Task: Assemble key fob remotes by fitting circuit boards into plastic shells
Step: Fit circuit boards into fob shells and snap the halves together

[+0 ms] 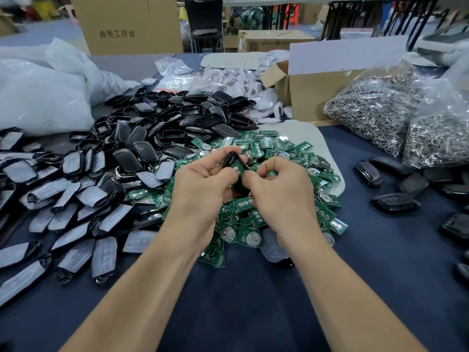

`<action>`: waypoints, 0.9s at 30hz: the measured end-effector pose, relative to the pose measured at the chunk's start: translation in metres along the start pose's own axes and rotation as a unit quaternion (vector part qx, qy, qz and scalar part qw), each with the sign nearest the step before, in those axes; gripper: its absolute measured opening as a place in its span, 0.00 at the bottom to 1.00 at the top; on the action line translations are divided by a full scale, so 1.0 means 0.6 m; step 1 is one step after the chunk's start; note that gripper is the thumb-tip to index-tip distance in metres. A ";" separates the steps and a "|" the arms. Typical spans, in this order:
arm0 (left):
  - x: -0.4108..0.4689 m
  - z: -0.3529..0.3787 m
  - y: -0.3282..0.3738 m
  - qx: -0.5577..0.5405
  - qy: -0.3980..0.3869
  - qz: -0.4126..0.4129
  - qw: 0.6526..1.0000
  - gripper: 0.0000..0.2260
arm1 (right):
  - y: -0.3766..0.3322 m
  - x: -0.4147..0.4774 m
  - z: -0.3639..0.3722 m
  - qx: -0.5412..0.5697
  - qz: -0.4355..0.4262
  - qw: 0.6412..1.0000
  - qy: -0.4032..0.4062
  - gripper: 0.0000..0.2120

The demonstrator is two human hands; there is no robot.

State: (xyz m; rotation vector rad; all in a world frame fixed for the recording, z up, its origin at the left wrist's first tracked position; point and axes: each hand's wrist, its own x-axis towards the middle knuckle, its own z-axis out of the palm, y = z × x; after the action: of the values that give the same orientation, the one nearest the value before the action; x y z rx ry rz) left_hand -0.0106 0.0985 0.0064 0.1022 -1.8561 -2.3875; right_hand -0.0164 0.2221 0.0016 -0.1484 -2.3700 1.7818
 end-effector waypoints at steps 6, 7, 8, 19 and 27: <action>0.008 -0.008 0.006 0.014 0.033 -0.001 0.999 0.16 | -0.009 -0.007 0.005 -0.021 -0.030 0.998 -0.052 0.08; 0.007 -0.007 0.004 0.031 0.043 -0.004 0.999 0.14 | -0.008 -0.007 0.007 0.009 -0.019 0.998 -0.056 0.09; 0.005 -0.008 0.002 0.042 0.049 -0.010 0.998 0.11 | -0.008 -0.006 0.008 0.043 -0.008 0.998 -0.053 0.09; 0.027 -0.063 0.052 -0.003 0.201 0.033 0.979 0.10 | -0.009 -0.043 0.041 -0.054 -0.109 0.990 -0.067 0.08; 0.047 -0.142 0.083 -0.095 0.277 0.029 0.956 0.06 | -0.020 -0.055 0.092 -0.223 -0.193 0.948 -0.117 0.14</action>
State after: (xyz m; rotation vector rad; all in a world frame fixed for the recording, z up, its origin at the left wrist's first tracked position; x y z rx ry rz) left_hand -0.0253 0.0007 0.0342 0.6179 -1.3484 -2.1774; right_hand 0.0053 0.1607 -0.0045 0.4656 -2.6938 1.1247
